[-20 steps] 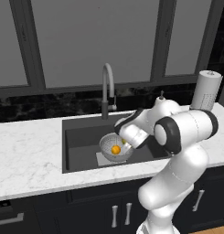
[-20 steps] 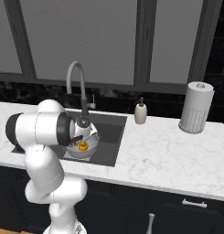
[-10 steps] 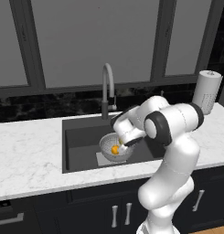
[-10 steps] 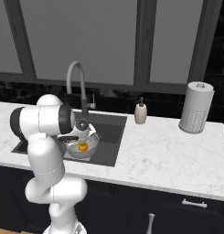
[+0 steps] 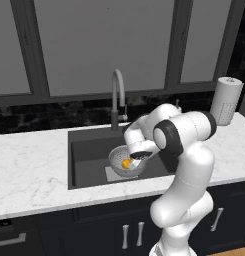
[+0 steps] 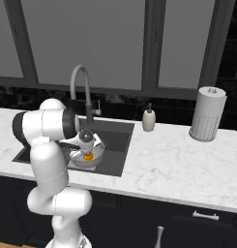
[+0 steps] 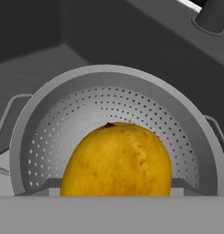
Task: Put the colander in the sink, put the mango, orange in the colander, and turn on the sink faucet and pour water over the colander.
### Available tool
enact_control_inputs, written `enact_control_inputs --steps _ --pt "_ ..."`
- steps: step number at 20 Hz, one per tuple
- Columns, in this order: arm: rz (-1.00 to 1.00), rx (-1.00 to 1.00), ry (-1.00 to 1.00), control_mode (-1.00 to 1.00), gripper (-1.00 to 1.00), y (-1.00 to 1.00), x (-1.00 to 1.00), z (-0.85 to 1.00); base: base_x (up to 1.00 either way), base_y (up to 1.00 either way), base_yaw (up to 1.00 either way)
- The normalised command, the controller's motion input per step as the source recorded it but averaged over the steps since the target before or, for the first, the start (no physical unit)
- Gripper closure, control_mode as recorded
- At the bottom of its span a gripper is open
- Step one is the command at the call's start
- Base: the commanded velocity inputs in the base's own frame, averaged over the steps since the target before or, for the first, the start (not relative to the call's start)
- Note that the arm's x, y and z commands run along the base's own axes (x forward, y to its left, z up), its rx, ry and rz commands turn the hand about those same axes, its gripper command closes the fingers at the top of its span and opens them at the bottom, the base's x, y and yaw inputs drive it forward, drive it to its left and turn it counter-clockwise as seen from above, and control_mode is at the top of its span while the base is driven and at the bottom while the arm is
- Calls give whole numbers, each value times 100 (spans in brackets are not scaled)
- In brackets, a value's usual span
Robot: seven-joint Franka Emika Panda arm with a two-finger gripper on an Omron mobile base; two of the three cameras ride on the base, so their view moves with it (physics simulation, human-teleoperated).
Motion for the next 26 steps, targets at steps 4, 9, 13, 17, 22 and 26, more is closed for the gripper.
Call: enact_control_inputs --steps 4,9,13,17,22,26 --pt "0 0 0 -100 -100 0 0 0 0 0 0" --pt "0 0 0 -100 -100 0 0 3 0 0 0" --pt "0 0 0 -100 -100 0 0 51 0 0 0" --pt "0 0 0 -100 -100 -2 6 74 0 0 0" --pt "0 0 4 -100 -100 -28 8 72 0 0 0" --pt "-1 0 12 -100 -100 -60 8 67 0 0 0"
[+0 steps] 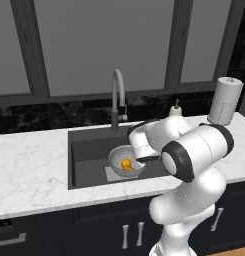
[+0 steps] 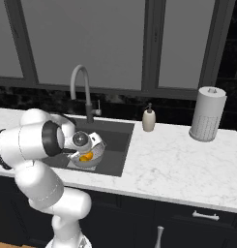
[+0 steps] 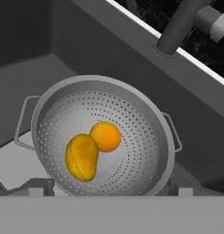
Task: Put the colander in the sink, put the mango, orange in the colander, and turn on the sink faucet and pour water over the colander.
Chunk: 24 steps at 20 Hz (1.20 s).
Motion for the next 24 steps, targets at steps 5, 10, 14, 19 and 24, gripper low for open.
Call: enact_control_inputs --steps 5,10,14,19,24 --pt "-2 1 18 -100 -100 -58 21 93 0 0 0" --pt "-5 7 14 -100 -100 -67 22 100 0 0 0" --pt "-4 9 10 -100 -100 -63 21 100 0 0 0" --pt "-1 9 11 -100 -100 -52 5 92 0 0 0" --pt "0 17 -5 -100 -100 -9 0 33 0 0 0"
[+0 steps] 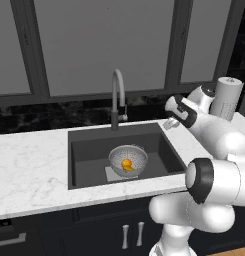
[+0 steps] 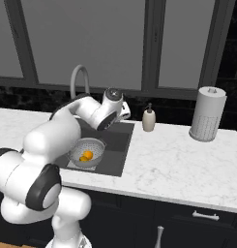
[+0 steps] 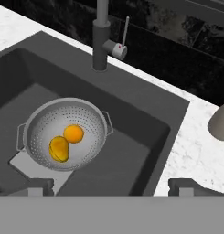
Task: Put the colander in the sink, put the mango, orange in the colander, and turn on the sink faucet and pour water over the colander.
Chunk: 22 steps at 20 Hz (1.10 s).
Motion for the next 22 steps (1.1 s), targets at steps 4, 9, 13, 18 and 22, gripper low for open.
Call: enact_control_inputs --steps 4,9,13,18,22 --pt "0 17 -28 -100 -100 12 0 0 0 0 0" --pt "-3 16 -33 -100 -100 18 8 0 0 0 0" --pt "-4 12 -26 -100 -100 12 7 0 0 0 0" --pt "0 8 -10 -100 -100 6 0 0 0 0 0" --pt "0 13 -4 -100 -100 6 6 0 0 0 0"
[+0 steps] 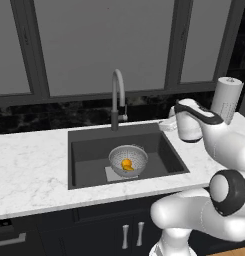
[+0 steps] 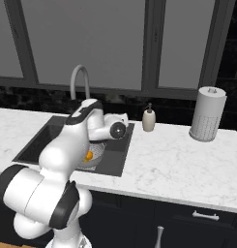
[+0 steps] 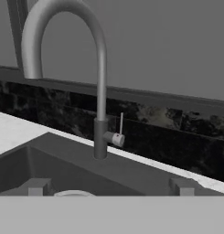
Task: Put the colander in the sink, put the mango, orange in the colander, and turn on the sink faucet and pour water over the colander.
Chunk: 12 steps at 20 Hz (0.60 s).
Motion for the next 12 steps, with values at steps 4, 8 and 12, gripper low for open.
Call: enact_control_inputs --steps 4,8,12 --pt "3 14 -1 -100 -100 0 6 0 0 0 0" --pt "2 8 0 -100 -100 7 5 0 0 0 0" --pt "0 2 0 -100 -100 9 14 0 0 0 0"
